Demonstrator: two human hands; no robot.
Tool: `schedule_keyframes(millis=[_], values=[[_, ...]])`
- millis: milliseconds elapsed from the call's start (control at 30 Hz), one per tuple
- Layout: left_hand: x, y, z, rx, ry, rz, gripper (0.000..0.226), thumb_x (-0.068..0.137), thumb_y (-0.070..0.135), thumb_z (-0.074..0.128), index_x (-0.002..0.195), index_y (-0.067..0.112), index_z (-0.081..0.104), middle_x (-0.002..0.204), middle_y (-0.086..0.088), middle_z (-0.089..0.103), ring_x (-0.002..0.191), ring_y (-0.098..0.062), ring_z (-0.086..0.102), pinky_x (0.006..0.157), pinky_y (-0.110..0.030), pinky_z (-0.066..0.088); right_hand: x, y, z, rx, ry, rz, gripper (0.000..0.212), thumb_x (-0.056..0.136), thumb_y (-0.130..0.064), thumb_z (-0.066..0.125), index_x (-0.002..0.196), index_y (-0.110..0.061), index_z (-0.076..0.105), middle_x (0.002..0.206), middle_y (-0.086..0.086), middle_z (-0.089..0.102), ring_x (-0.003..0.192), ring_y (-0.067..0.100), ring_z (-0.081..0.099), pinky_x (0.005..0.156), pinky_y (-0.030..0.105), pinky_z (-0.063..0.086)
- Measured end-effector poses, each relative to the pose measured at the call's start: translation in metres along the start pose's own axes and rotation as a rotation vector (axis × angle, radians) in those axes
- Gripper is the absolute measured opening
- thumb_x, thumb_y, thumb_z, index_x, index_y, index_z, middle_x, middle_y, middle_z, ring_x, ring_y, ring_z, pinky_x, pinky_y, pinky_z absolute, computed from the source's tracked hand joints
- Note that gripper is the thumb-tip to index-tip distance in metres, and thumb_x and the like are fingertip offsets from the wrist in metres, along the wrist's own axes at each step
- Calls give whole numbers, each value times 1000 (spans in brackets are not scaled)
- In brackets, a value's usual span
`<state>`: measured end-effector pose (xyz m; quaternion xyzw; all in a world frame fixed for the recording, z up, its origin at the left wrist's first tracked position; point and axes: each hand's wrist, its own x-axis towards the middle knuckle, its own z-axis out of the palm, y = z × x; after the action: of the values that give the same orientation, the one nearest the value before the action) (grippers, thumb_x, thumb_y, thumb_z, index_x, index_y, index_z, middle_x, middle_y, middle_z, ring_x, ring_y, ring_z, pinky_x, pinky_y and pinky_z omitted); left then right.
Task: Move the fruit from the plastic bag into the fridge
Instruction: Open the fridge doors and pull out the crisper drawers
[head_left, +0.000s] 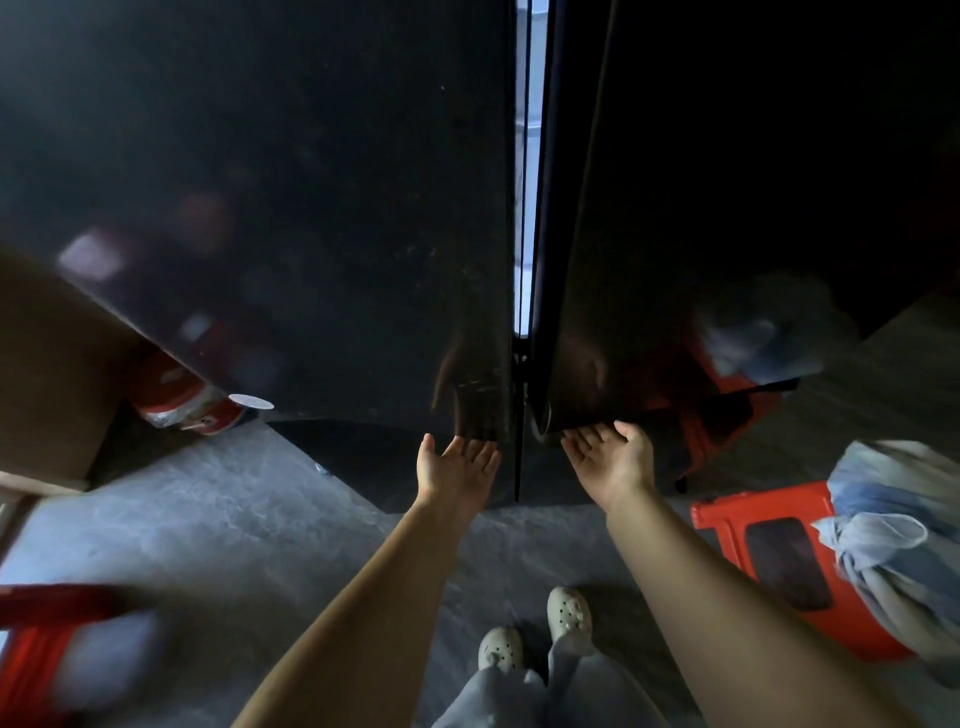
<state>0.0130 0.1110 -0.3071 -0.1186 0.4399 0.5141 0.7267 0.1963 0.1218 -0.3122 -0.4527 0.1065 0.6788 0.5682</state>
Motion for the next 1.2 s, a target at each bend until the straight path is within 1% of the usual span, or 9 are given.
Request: schedule_keyframes(millis=[300, 467, 700, 800, 900, 967, 1033, 1100, 1200], values=[[-18, -10, -40, 66, -26, 9, 66, 97, 53, 19, 144, 10, 36, 148, -15, 36, 139, -28, 29, 115, -38, 20, -14, 13, -27, 5, -4, -71, 42, 98, -26, 28, 130, -8, 48, 124, 12, 56, 117, 26, 50, 109, 39, 30], [-44, -18, -61, 41, -2, 34, 66, 97, 54, 20, 145, 10, 33, 150, -13, 33, 140, -27, 28, 114, -38, 19, -31, 16, -46, 30, 19, -97, 25, 95, -19, 34, 81, -13, 54, 76, 4, 53, 68, 17, 53, 70, 28, 44], [-78, -34, -76, -32, 23, 115, 68, 96, 54, 20, 146, 7, 29, 150, -14, 33, 140, -28, 28, 115, -36, 14, -51, 3, -83, -118, 50, -48, 21, 93, -21, 42, 90, -9, 59, 80, 9, 65, 80, 21, 59, 73, 31, 49], [-86, -41, -84, -23, -21, 100, 70, 93, 58, 31, 150, 23, 13, 157, 4, 20, 140, -8, 25, 111, -38, 24, -63, -4, -97, -136, 16, -28, 24, 95, -22, 40, 89, -9, 60, 65, 6, 69, 80, 21, 59, 80, 32, 47], [-87, -43, -92, -76, -12, 144, 71, 94, 56, 28, 150, 13, 19, 155, -5, 26, 141, -16, 26, 115, -37, 17, -69, -5, -107, -186, 3, -22, 24, 96, -23, 39, 91, -10, 59, 82, 8, 66, 84, 20, 57, 89, 34, 43], [-86, -43, -98, -84, -7, 181, 73, 94, 55, 25, 147, 5, 24, 152, -14, 30, 140, -25, 27, 119, -35, 11, -74, -2, -114, -230, -11, -6, 31, 98, -26, 37, 115, -9, 56, 113, 11, 60, 101, 22, 57, 99, 36, 39], [-93, -44, -100, -75, 23, 202, 74, 94, 57, 26, 148, 6, 22, 152, -15, 28, 141, -27, 25, 119, -37, 11, -82, 9, -122, -288, -13, 34, 48, 101, -32, 31, 142, -8, 34, 142, 12, 44, 127, 28, 44, 110, 39, 30], [-100, -45, -104, -71, 35, 201, 75, 94, 57, 27, 148, 5, 23, 152, -15, 29, 140, -28, 27, 118, -38, 14, -97, 33, -126, -374, -59, 123, 52, 103, -33, 24, 146, -5, 24, 150, 14, 33, 138, 30, 30, 116, 39, 21], [-110, -43, -111, -32, 34, 233, 75, 94, 58, 27, 146, 3, 28, 148, -16, 36, 137, -29, 34, 117, -38, 19, -119, 72, -116, -604, -135, 103, 43, 102, -24, 32, 143, -10, 33, 148, 10, 37, 135, 26, 37, 112, 37, 29]])
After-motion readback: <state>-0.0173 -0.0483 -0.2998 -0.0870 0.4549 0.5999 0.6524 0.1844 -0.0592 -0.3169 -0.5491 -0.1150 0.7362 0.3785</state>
